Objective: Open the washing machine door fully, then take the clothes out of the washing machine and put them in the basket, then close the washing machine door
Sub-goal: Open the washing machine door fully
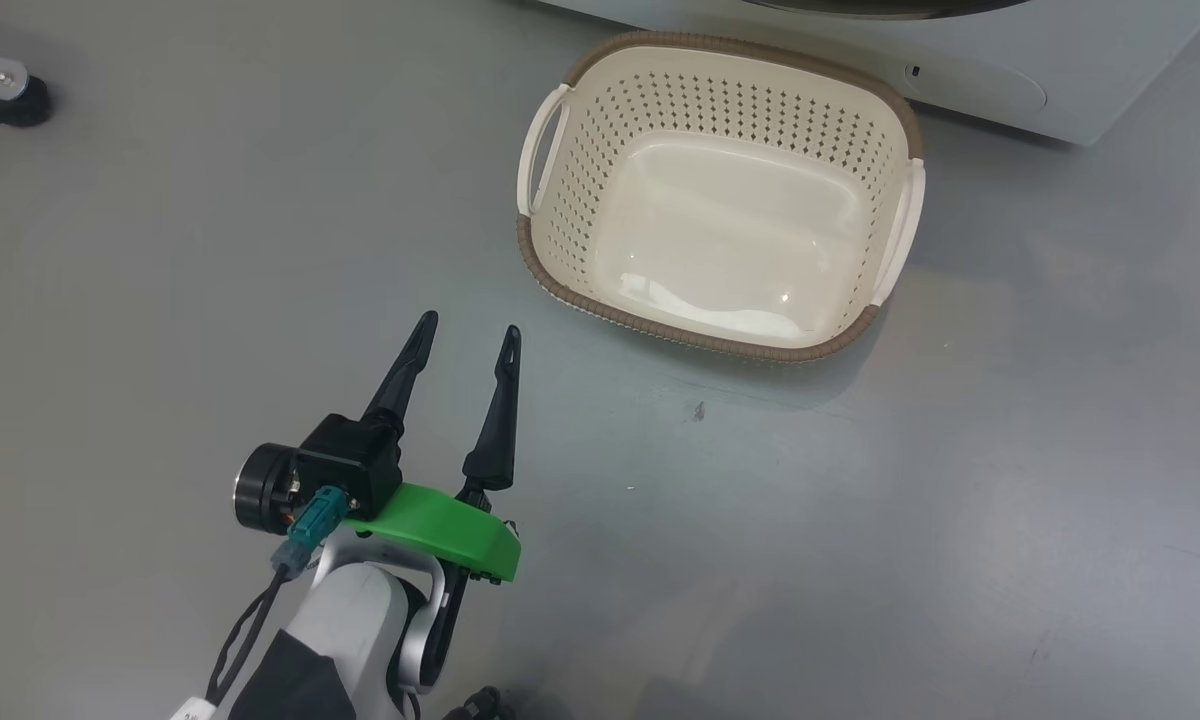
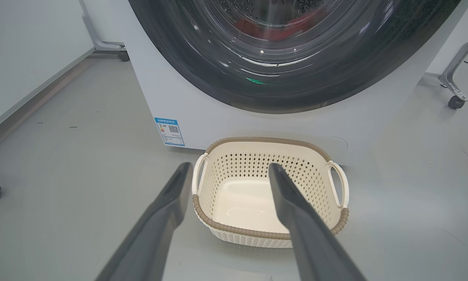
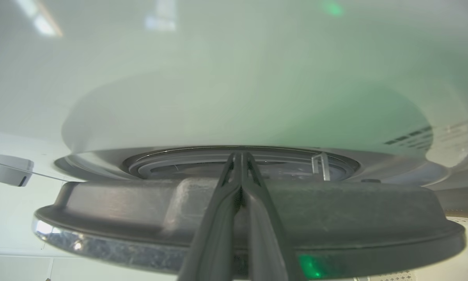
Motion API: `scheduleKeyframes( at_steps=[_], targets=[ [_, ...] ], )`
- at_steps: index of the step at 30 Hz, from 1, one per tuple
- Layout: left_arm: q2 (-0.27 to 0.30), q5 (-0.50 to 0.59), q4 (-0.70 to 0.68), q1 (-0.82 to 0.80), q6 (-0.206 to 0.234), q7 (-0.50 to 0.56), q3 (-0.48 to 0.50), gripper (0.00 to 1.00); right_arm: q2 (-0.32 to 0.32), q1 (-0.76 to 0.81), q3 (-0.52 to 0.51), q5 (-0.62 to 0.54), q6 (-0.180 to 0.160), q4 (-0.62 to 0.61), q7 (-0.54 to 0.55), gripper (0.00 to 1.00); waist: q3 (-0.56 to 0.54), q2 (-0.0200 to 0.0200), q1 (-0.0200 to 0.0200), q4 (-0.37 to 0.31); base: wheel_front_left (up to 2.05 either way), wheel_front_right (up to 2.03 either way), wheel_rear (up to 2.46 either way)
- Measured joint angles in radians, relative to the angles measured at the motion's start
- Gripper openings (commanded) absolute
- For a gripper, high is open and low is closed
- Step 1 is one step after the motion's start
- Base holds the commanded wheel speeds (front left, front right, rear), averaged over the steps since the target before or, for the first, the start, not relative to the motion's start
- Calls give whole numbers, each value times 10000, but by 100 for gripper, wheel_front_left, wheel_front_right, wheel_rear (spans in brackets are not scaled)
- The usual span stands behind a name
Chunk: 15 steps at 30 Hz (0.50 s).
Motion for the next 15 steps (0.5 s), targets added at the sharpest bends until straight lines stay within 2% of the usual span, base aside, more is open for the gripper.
scheduleKeyframes(
  at_steps=[15],
  targets=[
    [-6, 0, -6, -41, 0, 0, -6, 100, -15, -187, -36, 153, -71, 830, 453, 0, -30, 0, 0, -99, 0, 0, 0]
  ],
)
